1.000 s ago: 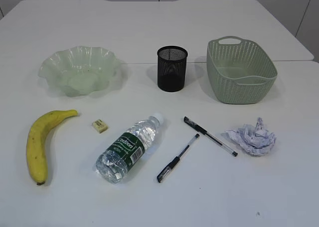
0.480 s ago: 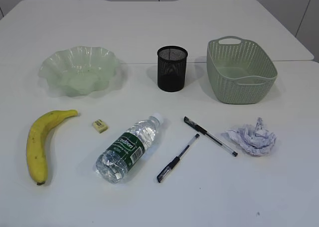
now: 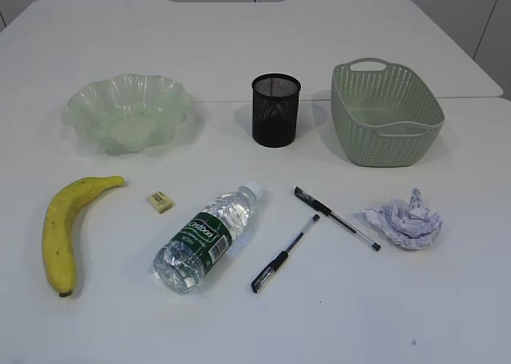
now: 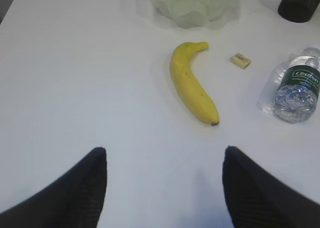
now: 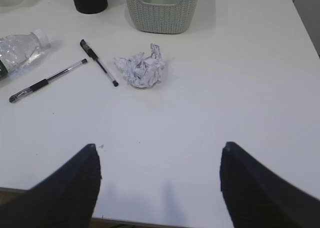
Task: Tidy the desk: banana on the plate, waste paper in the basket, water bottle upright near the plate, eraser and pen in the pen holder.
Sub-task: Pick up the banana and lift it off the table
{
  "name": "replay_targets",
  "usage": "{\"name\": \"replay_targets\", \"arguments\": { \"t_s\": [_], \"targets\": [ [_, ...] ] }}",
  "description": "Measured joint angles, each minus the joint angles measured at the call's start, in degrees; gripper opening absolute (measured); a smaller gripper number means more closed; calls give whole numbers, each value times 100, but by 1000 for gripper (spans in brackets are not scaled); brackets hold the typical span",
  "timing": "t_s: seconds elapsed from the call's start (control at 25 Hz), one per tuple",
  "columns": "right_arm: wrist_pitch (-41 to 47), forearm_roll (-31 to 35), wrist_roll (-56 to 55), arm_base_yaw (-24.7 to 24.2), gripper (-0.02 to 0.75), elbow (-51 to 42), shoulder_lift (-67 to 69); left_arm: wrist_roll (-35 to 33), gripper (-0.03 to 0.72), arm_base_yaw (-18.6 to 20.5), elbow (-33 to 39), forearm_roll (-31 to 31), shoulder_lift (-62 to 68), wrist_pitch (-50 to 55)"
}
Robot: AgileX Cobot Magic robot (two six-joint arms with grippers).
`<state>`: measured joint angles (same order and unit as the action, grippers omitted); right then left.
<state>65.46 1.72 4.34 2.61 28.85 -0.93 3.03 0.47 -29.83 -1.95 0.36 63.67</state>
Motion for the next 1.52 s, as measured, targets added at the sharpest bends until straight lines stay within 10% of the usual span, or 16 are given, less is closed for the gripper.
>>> {"name": "replay_targets", "arguments": {
  "t_s": [1.08, 1.52],
  "targets": [
    [-14, -172, -24, 0, 554, 14, 0, 0, 454, 0, 0, 0, 0, -113],
    [-1824, -83, -585, 0, 554, 120, 550, 0, 447, 0, -251, -71, 1175, -704]
  ]
}}
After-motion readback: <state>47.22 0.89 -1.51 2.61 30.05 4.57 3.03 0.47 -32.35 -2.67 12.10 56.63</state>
